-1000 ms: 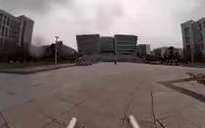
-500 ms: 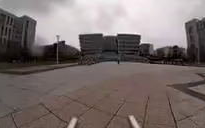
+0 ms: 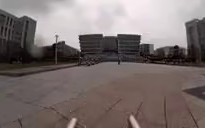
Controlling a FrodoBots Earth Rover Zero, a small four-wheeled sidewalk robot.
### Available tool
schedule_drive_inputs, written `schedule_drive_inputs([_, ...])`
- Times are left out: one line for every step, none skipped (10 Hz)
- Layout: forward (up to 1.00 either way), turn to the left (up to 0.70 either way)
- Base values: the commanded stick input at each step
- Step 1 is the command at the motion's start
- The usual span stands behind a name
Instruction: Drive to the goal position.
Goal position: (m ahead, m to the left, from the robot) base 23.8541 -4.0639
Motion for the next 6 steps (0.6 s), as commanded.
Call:
schedule_drive_inputs([1.0,0.0])
schedule_drive_inputs([1.0,0.0])
schedule_drive_inputs([1.0,0.0])
schedule_drive_inputs([1.0,0.0])
schedule_drive_inputs([1.0,0.0])
schedule_drive_inputs([1.0,0.0])
